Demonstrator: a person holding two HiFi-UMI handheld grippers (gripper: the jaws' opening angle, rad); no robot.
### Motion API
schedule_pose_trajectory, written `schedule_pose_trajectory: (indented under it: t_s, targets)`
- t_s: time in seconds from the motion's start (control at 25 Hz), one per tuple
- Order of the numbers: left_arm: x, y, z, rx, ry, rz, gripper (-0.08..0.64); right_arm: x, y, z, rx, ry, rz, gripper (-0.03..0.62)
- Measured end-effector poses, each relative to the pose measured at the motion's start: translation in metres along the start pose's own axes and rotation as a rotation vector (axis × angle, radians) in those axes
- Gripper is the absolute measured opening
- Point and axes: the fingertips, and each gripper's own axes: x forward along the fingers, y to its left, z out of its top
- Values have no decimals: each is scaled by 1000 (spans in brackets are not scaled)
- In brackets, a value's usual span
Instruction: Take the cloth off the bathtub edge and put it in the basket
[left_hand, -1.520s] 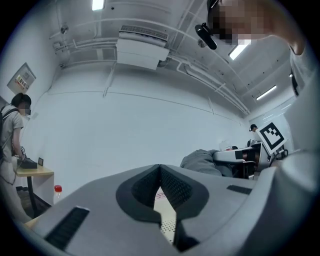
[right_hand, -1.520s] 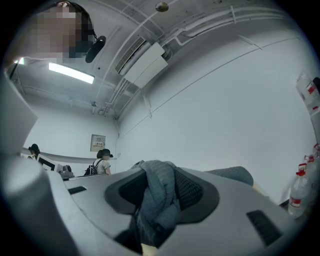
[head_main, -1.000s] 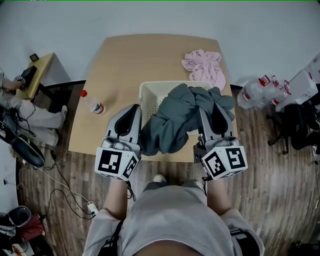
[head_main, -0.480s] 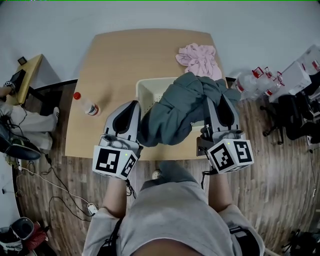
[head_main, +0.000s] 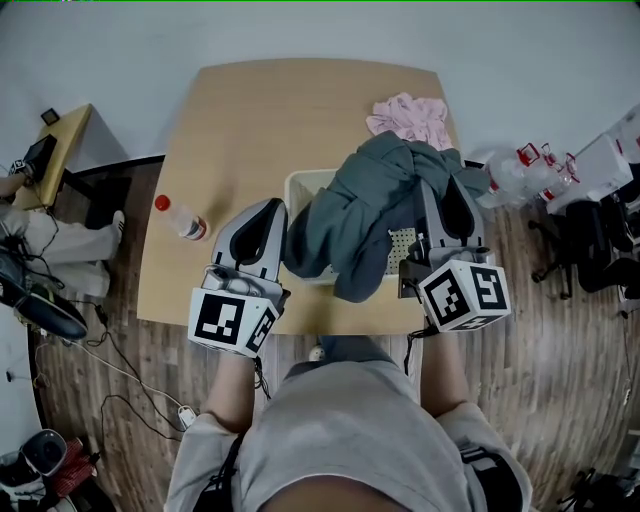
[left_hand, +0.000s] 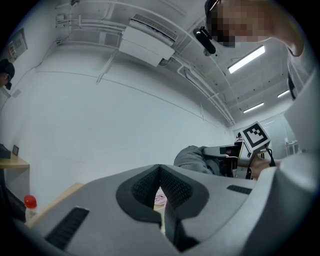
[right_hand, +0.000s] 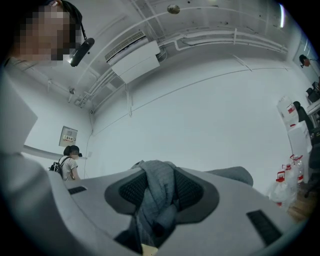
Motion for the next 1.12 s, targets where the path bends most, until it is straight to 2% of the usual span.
schedule_pose_trajectory:
  t_s: [0.64, 1.12]
  targets:
    - [35, 26, -31, -41, 53, 10, 14, 41, -17, -113, 13, 282, -5, 160]
    - [56, 28, -49, -69, 80, 0, 14, 52, -29, -174, 16, 506, -6, 161]
